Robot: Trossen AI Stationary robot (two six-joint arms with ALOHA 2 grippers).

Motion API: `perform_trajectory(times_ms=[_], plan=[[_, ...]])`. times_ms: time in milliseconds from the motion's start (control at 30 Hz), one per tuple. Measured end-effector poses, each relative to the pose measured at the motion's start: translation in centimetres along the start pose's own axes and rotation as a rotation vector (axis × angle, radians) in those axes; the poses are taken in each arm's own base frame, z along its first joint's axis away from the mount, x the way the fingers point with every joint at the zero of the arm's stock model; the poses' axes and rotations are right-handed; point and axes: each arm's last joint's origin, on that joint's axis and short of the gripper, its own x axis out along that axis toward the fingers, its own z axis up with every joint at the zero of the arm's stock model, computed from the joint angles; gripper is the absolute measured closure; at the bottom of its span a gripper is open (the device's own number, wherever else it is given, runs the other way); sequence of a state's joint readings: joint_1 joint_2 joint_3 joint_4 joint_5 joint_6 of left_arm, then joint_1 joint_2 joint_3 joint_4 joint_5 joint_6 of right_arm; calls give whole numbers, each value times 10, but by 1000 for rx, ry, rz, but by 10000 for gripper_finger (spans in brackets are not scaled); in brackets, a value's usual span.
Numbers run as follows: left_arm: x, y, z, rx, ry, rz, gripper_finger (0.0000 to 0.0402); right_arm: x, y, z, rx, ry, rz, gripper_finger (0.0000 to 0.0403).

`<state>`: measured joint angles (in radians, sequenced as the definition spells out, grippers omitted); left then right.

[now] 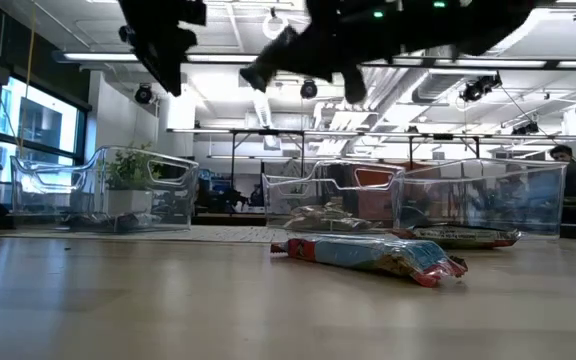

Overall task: Pick and place Granola Bars by type
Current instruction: Put the blue granola bar into the left transparent bin

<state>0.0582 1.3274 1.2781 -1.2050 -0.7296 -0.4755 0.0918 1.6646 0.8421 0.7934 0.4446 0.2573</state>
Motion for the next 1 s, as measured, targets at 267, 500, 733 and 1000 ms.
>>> perform_trajectory(times_ms=[267,500,733,1000], plan=[[-23,28,-7,-83,-96,-5,241,85,1,25,-183,35,125,396],[-41,52,-16,-213,-174,15,241,166,0,8,-410,123,28,400],[-49,65,-24,-273,-197,7,241,221,-16,-20,-454,252,-24,392],[-50,66,-27,-261,-171,-26,241,231,-21,-40,-522,338,1,382]])
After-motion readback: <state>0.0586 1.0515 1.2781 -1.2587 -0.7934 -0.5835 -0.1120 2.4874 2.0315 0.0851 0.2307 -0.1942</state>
